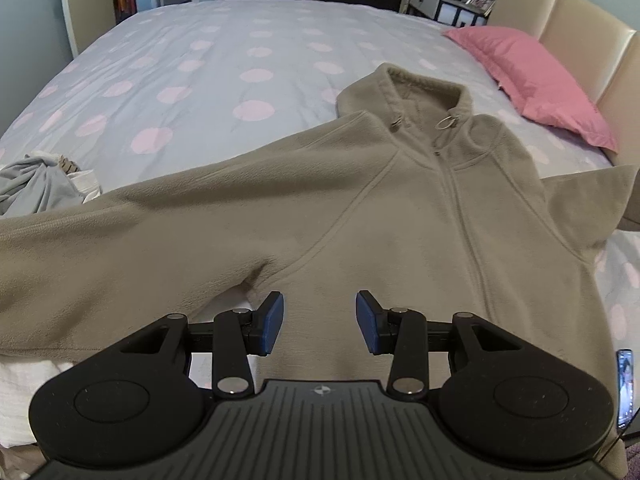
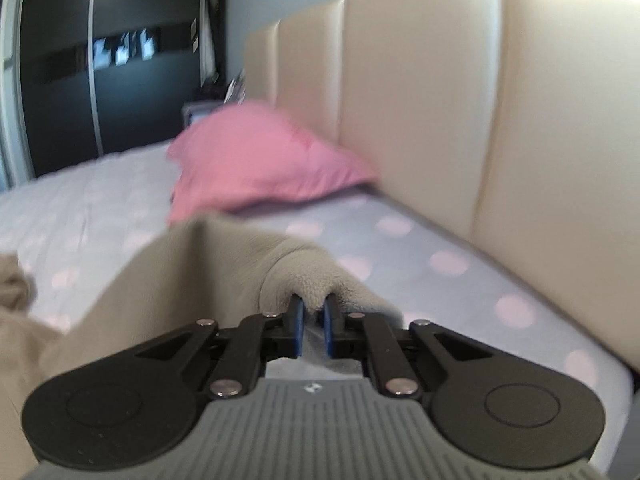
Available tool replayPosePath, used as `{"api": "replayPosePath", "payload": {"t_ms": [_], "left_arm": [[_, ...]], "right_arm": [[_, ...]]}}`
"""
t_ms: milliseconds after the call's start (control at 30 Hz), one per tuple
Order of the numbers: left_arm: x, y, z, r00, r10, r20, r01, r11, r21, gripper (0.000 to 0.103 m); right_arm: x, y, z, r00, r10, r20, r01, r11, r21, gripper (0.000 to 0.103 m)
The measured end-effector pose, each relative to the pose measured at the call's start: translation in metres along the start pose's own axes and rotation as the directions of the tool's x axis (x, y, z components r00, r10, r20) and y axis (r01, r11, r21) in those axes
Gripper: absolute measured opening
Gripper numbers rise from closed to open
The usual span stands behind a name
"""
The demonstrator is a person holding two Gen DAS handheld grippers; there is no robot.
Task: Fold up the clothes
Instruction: 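Grasp the other sleeve cuff with the right tool and pull it outward, then lay the sleeve flat and open the right tool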
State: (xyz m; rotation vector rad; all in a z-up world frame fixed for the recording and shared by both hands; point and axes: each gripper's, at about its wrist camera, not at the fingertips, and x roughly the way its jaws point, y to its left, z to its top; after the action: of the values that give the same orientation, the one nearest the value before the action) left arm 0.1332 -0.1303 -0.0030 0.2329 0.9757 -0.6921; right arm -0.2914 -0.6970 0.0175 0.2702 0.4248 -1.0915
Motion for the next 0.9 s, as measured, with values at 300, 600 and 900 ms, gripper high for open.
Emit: {"api": "replayPosePath", "payload": {"t_ms": [300, 600, 900], "left_arm": [[-0.010, 0.002, 0.000, 1.000, -0.022, 0.022, 0.023, 0.999, -0.030, 0.038], [-0.008, 0.002, -0.002, 1.000, -0.016, 0.016, 0.017, 1.000, -0.026, 0.038], [0.006, -0.009, -0.004, 1.000, -0.003, -0.024, 0.003, 1.000, 0.009, 0.038]], "right_arm": [[-0.063, -0.068, 0.018, 0.981, -0.161, 0.107, 0.146, 0.980, 0.135, 0.011], [-0.020, -0.127, -0.035, 0.958, -0.253, -0.133, 0.274, 0.946, 0.174, 0.003], [-0.007, -0.155, -0.068, 0.960, -0.161, -0.230, 0.218, 0.943, 0.249, 0.023]]}}
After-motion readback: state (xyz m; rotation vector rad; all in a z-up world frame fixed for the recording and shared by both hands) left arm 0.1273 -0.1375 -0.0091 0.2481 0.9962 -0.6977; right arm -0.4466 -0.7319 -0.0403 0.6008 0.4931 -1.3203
